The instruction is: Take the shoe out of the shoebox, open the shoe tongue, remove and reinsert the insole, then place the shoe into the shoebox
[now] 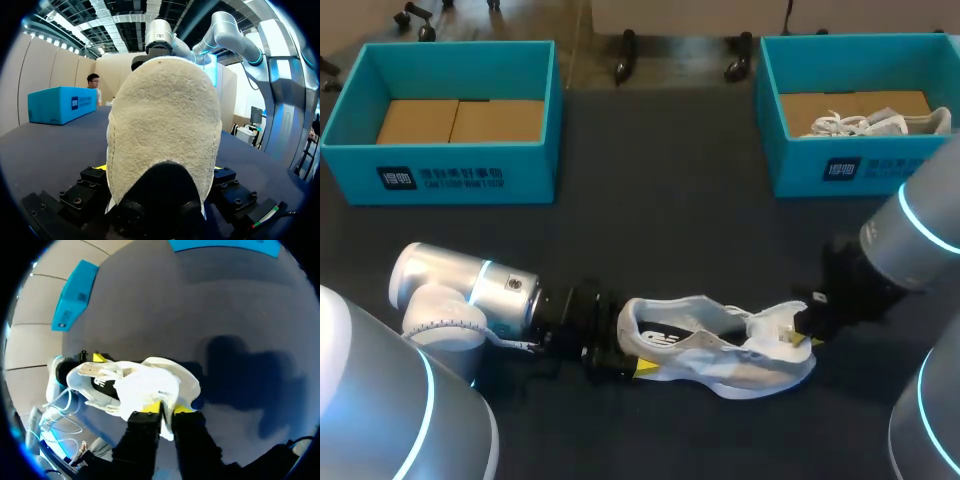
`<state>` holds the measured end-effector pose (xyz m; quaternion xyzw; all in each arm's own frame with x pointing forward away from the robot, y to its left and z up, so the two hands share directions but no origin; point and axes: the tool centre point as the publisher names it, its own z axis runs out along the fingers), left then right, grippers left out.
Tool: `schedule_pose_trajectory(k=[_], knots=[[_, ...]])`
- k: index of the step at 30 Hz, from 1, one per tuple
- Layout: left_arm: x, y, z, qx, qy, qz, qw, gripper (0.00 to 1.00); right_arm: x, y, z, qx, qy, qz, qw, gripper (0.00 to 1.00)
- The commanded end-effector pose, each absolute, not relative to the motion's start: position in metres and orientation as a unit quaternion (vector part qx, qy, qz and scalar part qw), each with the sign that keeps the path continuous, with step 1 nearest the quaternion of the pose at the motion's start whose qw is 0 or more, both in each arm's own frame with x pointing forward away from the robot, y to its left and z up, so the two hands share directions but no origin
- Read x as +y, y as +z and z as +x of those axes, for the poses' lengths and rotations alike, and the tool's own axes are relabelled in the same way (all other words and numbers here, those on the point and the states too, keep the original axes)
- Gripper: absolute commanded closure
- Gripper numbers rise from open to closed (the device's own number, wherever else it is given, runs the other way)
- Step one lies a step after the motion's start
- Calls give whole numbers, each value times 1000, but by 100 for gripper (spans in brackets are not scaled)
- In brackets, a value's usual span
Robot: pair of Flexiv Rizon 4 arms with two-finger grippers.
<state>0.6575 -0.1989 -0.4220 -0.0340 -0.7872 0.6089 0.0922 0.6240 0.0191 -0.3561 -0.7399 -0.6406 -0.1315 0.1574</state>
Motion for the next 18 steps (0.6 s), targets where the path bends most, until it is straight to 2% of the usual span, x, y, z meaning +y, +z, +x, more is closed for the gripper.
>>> schedule_pose_trajectory(k=[1,2,18], knots=[[-198,-425,660,-787,609,-35,93,100,13,-350,624,-634,-149,-741,161,2],[-198,-425,660,-787,609,-35,93,100,12,-346,624,-633,-142,-747,149,0],[-198,-425,660,-787,609,-35,93,100,1,-237,617,-686,-123,-716,-27,0]])
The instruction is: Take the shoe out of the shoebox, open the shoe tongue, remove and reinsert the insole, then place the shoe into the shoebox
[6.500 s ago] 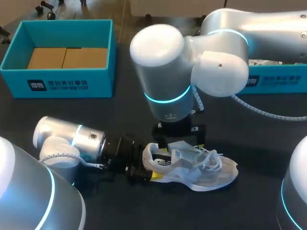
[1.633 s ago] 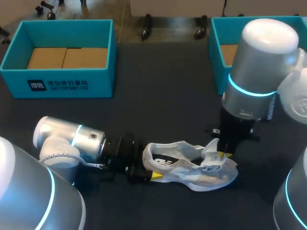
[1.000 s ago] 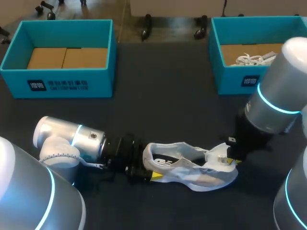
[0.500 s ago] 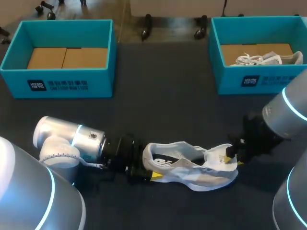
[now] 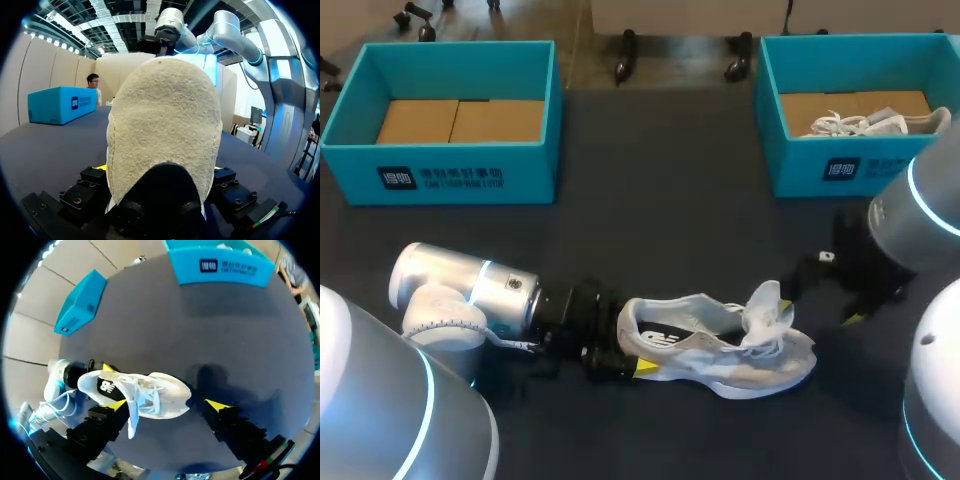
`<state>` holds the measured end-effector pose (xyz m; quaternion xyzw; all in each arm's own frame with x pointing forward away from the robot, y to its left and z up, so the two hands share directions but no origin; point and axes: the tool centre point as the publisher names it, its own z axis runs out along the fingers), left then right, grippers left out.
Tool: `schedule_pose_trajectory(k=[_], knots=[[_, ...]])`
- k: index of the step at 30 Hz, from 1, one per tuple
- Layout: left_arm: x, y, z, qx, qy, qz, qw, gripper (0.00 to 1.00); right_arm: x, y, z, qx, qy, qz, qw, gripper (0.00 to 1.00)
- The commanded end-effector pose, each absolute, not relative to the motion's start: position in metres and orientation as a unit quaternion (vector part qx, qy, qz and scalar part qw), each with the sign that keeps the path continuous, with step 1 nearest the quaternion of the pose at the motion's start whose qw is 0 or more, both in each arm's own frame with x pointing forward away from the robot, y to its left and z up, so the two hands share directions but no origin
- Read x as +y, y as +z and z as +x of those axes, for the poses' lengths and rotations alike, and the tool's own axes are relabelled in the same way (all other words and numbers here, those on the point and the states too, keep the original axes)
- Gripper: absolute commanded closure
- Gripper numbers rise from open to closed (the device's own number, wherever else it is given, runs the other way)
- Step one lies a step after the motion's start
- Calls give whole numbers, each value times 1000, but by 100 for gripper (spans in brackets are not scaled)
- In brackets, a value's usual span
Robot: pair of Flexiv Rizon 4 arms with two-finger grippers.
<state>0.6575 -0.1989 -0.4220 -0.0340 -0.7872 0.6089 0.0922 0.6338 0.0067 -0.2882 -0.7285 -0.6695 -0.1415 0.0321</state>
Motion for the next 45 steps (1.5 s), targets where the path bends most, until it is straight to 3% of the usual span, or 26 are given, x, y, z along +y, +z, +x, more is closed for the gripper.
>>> schedule_pose_trajectory(k=[1,3,7,12,15,17,19,20,22,25,26,29,31,45], knots=[[-198,-425,660,-787,609,-35,93,100,4,-233,618,-701,-111,-703,-47,0],[-198,-425,660,-787,609,-35,93,100,10,-228,618,-722,-89,-680,-90,0],[-198,-425,660,-787,609,-35,93,100,18,-217,620,-760,-74,-635,-117,0],[-198,-425,660,-787,609,-35,93,100,31,-198,622,-814,-57,-561,-142,0],[-198,-425,660,-787,609,-35,93,100,40,-189,626,-840,-56,-522,-134,5],[-198,-425,660,-787,609,-35,93,100,46,-184,629,-858,-58,-496,-122,30],[-198,-425,660,-787,609,-35,93,100,53,-181,632,-875,-55,-468,-112,39],[-198,-425,660,-787,609,-35,93,100,57,-180,632,-884,-54,-451,-107,51],[-198,-425,660,-787,609,-35,93,100,65,-179,631,-906,-58,-411,-88,59],[-198,-425,660,-787,609,-35,93,100,78,-181,628,-928,-51,-362,-74,93],[-198,-425,660,-787,609,-35,93,100,83,-182,627,-935,-48,-345,-67,100],[-198,-425,660,-787,609,-35,93,100,103,-188,620,-949,-39,-309,-44,100],[-198,-425,660,-787,609,-35,93,100,118,-195,616,-933,1,-353,-71,100],[-198,-425,660,-787,609,-35,93,100,118,-195,616,-933,1,-353,-71,100]])
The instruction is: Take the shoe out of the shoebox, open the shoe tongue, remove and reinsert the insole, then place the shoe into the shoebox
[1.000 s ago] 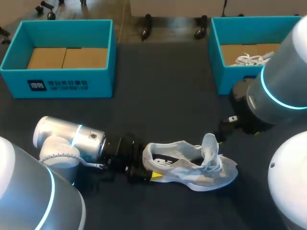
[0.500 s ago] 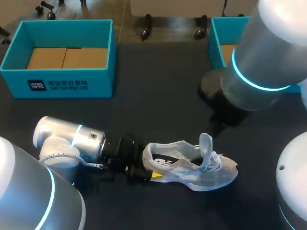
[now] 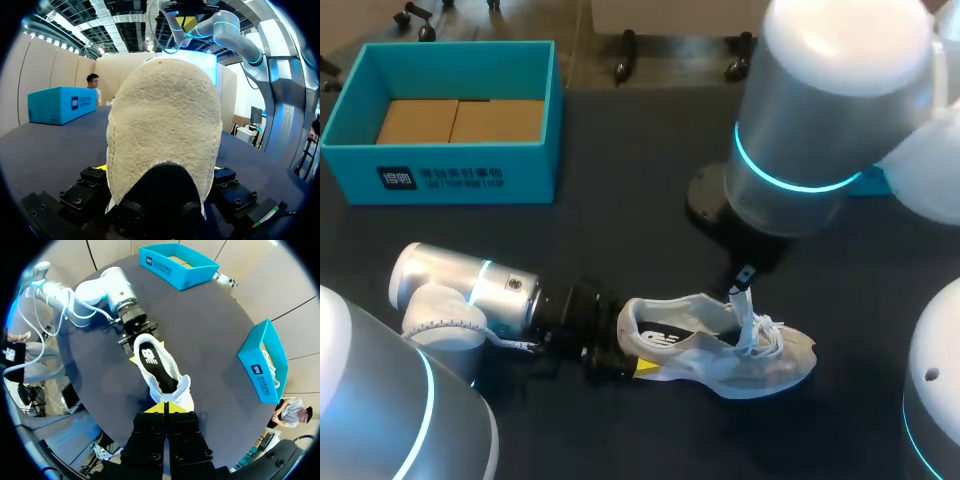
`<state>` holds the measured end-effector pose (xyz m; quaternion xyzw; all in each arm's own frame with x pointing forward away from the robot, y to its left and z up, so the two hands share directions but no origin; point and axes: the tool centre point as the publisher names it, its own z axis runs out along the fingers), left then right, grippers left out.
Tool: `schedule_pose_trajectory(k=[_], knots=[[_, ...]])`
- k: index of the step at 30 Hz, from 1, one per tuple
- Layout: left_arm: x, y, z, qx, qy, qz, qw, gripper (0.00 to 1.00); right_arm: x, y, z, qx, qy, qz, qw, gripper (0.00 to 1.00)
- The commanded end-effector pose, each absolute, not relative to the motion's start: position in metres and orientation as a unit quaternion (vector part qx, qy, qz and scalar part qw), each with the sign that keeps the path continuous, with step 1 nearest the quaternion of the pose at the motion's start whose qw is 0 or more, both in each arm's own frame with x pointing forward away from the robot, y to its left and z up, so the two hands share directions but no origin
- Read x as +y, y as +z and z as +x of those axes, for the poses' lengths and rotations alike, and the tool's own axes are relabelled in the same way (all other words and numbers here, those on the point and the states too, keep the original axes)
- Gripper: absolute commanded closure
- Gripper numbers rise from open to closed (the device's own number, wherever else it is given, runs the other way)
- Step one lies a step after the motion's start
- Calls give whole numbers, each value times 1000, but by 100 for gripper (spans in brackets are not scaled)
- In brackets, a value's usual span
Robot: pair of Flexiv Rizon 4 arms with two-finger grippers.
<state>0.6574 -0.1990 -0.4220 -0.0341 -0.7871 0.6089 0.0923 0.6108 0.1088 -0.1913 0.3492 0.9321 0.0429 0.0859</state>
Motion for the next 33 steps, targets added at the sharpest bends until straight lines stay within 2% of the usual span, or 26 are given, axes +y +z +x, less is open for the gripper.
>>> schedule_pose_trajectory(k=[1,12,19,30,33], knots=[[-198,-425,660,-787,609,-35,93,100,118,-195,616,933,-1,353,71,100],[-198,-425,660,-787,609,-35,93,100,190,-222,623,965,-51,226,119,100],[-198,-425,660,-787,609,-35,93,100,211,-252,626,976,-61,188,88,100],[-198,-425,660,-787,609,-35,93,100,211,-252,626,976,-61,188,88,100],[-198,-425,660,-787,609,-35,93,100,213,-275,629,984,-56,150,77,100]])
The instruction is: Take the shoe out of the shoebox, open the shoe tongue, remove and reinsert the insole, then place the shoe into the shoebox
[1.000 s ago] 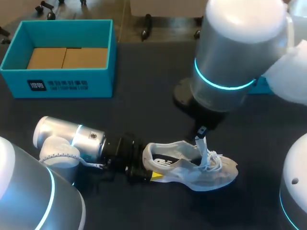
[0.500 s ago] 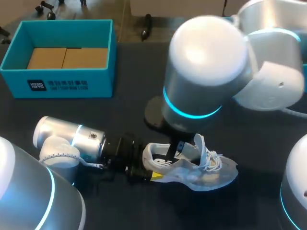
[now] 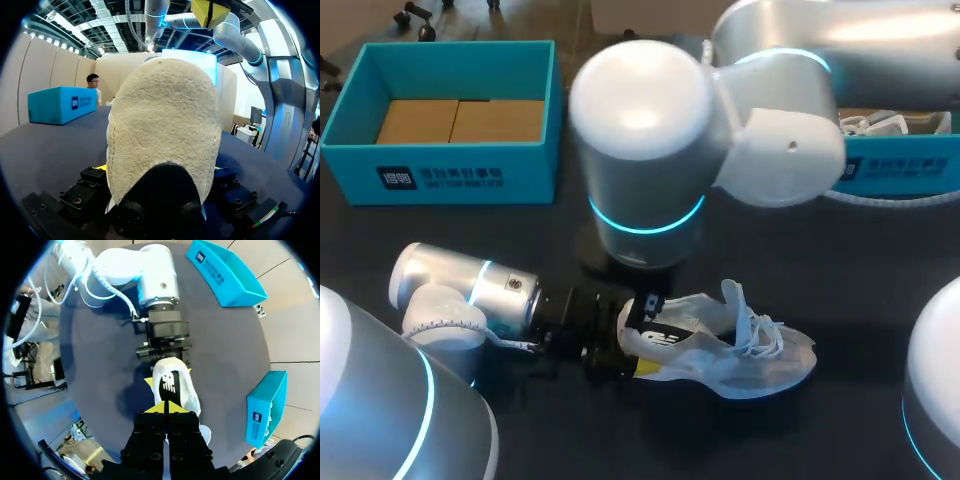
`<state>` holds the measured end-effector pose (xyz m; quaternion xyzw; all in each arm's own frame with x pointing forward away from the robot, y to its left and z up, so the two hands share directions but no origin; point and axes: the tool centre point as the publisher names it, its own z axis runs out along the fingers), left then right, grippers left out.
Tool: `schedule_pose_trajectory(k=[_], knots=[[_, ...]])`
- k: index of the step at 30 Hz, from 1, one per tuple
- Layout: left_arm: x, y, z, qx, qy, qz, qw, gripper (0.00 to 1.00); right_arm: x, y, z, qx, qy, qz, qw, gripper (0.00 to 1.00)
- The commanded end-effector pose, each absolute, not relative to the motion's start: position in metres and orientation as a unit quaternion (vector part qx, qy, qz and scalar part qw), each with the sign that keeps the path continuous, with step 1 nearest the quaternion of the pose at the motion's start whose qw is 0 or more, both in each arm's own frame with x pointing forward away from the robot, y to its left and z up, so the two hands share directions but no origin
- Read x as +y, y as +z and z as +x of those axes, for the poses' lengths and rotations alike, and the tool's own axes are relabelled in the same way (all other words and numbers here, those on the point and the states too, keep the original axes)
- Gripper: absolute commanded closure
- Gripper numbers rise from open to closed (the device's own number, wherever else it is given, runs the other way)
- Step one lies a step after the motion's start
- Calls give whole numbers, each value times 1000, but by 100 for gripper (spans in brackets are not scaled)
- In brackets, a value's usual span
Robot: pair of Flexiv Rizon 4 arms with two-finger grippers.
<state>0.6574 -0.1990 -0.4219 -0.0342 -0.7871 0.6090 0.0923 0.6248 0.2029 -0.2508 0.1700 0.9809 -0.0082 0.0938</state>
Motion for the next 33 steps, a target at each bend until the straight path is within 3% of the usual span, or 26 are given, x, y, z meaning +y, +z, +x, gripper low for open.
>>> schedule_pose_trajectory(k=[1,9,21,33], knots=[[-198,-425,660,-787,609,-35,93,100,212,-281,630,986,-53,136,77,100],[-198,-425,660,-787,609,-35,93,100,196,-299,635,991,-24,126,43,100],[-198,-425,660,-787,609,-35,93,100,196,-299,635,991,-24,126,43,100],[-198,-425,660,-787,609,-35,93,100,183,-343,646,992,-18,115,39,100]])
